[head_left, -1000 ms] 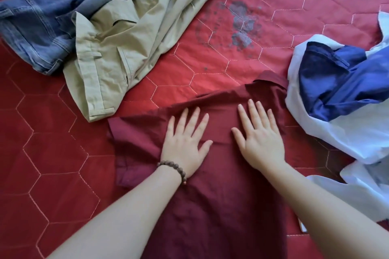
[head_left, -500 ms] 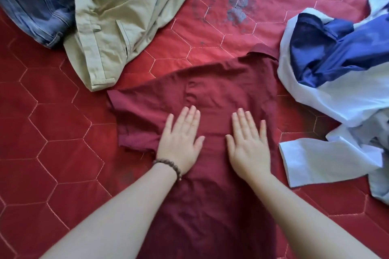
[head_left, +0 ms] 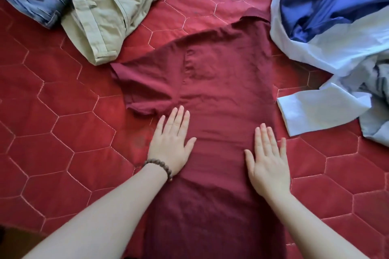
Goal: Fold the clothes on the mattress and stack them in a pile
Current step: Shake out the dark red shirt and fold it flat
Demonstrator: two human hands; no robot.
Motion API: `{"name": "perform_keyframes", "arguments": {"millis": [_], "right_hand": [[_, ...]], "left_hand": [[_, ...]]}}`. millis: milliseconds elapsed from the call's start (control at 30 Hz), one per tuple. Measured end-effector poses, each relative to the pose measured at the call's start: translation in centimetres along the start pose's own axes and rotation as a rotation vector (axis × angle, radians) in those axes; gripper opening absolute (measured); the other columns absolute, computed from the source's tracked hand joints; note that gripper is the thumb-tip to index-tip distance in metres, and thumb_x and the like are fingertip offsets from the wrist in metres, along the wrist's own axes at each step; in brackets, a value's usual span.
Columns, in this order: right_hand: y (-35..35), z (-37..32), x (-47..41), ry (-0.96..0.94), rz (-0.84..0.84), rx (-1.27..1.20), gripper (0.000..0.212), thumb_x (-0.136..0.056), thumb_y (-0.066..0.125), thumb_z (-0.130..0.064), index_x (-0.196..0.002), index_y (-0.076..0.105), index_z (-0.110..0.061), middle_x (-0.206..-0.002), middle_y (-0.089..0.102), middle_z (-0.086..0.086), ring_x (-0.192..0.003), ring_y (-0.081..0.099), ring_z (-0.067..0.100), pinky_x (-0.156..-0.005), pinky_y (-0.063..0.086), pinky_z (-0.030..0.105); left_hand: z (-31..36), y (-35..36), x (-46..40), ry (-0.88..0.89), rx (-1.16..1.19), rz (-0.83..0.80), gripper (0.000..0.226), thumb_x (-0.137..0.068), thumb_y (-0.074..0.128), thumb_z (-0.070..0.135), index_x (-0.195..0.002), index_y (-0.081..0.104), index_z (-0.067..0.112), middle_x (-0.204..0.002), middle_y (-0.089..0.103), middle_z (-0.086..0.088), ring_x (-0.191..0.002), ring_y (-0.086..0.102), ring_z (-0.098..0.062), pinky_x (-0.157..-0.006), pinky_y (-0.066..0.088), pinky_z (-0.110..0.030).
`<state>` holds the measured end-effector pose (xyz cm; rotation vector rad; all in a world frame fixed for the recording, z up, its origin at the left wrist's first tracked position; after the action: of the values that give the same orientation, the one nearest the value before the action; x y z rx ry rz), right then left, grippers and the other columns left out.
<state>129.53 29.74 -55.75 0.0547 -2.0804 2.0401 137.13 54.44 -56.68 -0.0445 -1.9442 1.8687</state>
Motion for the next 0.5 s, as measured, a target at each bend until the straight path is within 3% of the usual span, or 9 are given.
{"name": "perform_keyframes", "arguments": {"millis": [100,200,267,500], "right_hand": [[-0.8,0.9,2.0,0.064,0.026,-0.011,0.067,-0.097,0.026,-0.042,-0.149,0.027,-0.001,-0.158,0.020,0.013,-0.147,0.017,0.026,-0.119,0.009,0.048],[-0.8,-3.9,3.2,-0.069,0.091,-0.107,0.061,-0.095,0.035,-0.031,-0.147,0.032,-0.002,-0.156,0.025,0.014,-0.146,0.021,0.027,-0.119,0.012,0.046],[-0.2,-6.9,4.4,-0.139,0.066,-0.140,0.057,-0.095,0.036,-0.026,-0.146,0.035,-0.003,-0.155,0.027,0.012,-0.145,0.024,0.027,-0.119,0.013,0.045],[1.8,-0.1,12.1,0.046,-0.007,-0.047,0.069,-0.097,0.023,-0.047,-0.151,0.021,-0.004,-0.159,0.018,0.011,-0.148,0.012,0.021,-0.120,0.007,0.047]], "left_hand": [[0.4,-0.6,0.7,-0.090,0.005,0.011,0.075,-0.094,0.015,0.054,-0.151,0.001,0.006,-0.161,0.000,-0.012,-0.149,0.000,-0.023,-0.120,-0.001,-0.045],[5.8,-0.8,2.8,0.062,0.087,0.052,0.071,-0.092,0.018,0.044,-0.151,0.012,0.005,-0.160,0.007,-0.014,-0.148,0.007,-0.026,-0.120,0.006,-0.045],[8.3,0.1,4.8,0.143,0.094,0.025,0.067,-0.094,0.015,0.039,-0.153,0.011,0.009,-0.160,0.000,-0.010,-0.149,0.001,-0.023,-0.120,0.002,-0.044],[1.3,2.9,11.5,-0.178,-0.013,-0.002,0.076,-0.095,0.013,0.058,-0.153,0.001,0.010,-0.162,-0.001,-0.007,-0.149,-0.002,-0.021,-0.120,0.001,-0.045]]}}
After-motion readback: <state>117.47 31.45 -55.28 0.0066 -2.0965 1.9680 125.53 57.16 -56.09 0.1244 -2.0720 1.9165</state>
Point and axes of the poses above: each hand's wrist, its own x-axis away from the middle knuckle, its own y-axis out of the palm, z = x × y, the point moved 1 cm from there along -x, towards the middle knuckle
